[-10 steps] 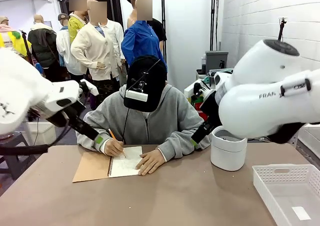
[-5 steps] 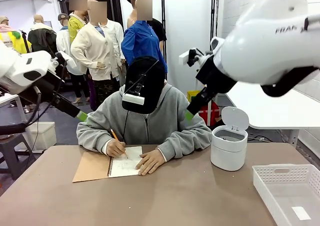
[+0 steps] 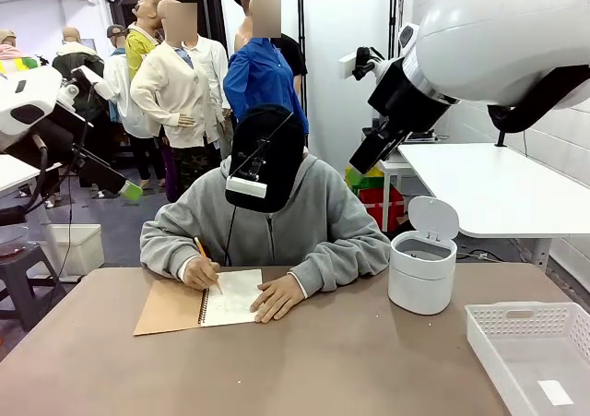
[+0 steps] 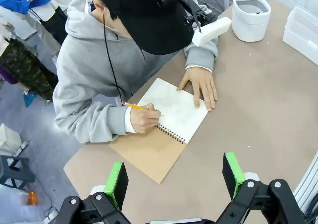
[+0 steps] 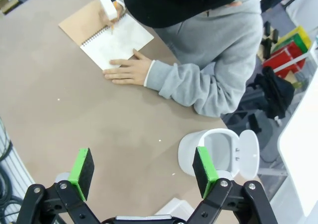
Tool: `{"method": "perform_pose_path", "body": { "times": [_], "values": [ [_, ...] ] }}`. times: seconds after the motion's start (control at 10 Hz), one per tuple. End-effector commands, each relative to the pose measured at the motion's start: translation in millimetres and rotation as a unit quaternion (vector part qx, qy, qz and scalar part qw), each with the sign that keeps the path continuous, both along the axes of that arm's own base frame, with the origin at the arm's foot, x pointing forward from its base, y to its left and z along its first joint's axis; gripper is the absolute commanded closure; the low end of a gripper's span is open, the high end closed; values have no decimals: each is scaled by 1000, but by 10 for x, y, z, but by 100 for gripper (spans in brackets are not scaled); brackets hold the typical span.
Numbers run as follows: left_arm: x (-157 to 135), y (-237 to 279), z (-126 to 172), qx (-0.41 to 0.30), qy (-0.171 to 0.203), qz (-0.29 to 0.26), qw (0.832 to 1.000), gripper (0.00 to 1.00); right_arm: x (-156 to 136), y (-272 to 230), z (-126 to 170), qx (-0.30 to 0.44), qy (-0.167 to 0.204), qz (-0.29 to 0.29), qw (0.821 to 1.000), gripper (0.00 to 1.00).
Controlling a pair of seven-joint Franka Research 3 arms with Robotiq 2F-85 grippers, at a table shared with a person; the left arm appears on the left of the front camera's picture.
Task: Sort the paper based on its condition.
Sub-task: If a person hands you a paper, place it in the Organizing basket , and if it's crumpled, put it in the Trash can.
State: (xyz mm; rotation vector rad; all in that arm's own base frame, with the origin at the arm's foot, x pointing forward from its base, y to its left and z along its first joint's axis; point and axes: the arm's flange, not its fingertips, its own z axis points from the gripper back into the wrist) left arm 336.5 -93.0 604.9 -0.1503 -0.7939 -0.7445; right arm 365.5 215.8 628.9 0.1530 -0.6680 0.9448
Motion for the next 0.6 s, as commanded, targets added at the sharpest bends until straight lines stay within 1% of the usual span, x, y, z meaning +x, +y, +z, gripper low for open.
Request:
{"method": "perform_pose_path", "body": {
  "times": [0.0,0.2,0.3,0.4,0.5],
  "values": [
    [38,18,-12,-1,2,3,1000,0,-5,12,12,3,6,-1,1000,0],
    [38,18,-12,-1,2,3,1000,0,-5,12,12,3,6,-1,1000,0],
    [2,-6,-10,0,1,0,1000,0,-1,4,2,-3,-1,-2,1000,0],
    [-103,26,90,3,16,-18,1000,0,-112,-47,48,22,10,-9,1000,0],
    [-242,60,212,-6,28,-30,999,0,-205,-90,83,30,15,-16,999,0]
  ]
}}
